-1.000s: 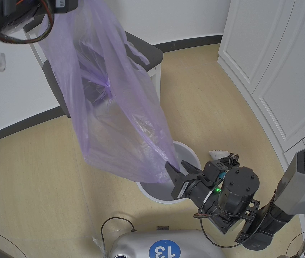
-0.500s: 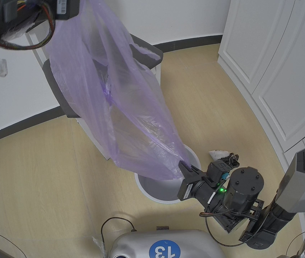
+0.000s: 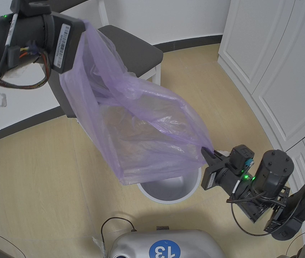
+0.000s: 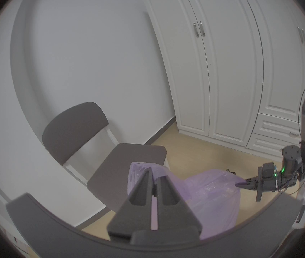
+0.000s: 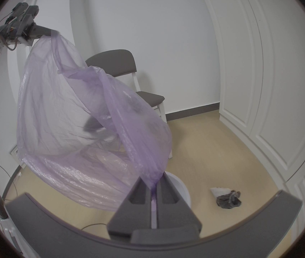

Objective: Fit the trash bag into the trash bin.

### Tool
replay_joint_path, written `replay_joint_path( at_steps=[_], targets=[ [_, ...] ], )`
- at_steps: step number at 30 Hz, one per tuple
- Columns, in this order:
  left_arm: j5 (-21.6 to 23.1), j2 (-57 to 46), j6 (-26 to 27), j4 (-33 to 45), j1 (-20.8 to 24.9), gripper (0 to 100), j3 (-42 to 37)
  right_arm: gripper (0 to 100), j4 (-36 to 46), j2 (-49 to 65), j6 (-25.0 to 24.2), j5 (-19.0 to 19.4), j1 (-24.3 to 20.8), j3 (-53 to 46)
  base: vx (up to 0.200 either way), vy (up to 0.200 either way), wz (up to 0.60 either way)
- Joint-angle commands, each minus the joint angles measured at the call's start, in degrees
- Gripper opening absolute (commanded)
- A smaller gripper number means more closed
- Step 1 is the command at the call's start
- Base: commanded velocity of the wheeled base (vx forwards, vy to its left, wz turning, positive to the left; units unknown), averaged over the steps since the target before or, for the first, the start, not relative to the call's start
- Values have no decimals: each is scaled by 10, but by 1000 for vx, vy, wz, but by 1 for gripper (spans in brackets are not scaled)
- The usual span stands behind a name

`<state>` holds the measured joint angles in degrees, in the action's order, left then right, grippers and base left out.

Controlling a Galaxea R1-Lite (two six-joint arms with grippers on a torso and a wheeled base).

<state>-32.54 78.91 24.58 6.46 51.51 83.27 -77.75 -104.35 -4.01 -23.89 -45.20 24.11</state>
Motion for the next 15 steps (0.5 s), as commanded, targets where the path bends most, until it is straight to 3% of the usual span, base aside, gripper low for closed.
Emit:
replay_joint_path(
  at_steps=[1, 8, 12, 15],
  targets=[
    [61, -2, -54, 12, -40, 0, -27, 0, 109, 141, 2, -5, 13, -6, 0, 0, 0],
    [160, -26, -160, 2, -104, 0, -122, 0, 267, 248, -4, -19, -1, 0, 0, 0, 0],
    [206, -48, -200, -8, -109, 0, -174, 0, 297, 272, -3, -24, -1, 15, 0, 0, 0],
    [226, -47, -212, -71, -111, 0, -235, 0, 354, 282, -6, -23, 3, 49, 0, 0, 0]
  ],
)
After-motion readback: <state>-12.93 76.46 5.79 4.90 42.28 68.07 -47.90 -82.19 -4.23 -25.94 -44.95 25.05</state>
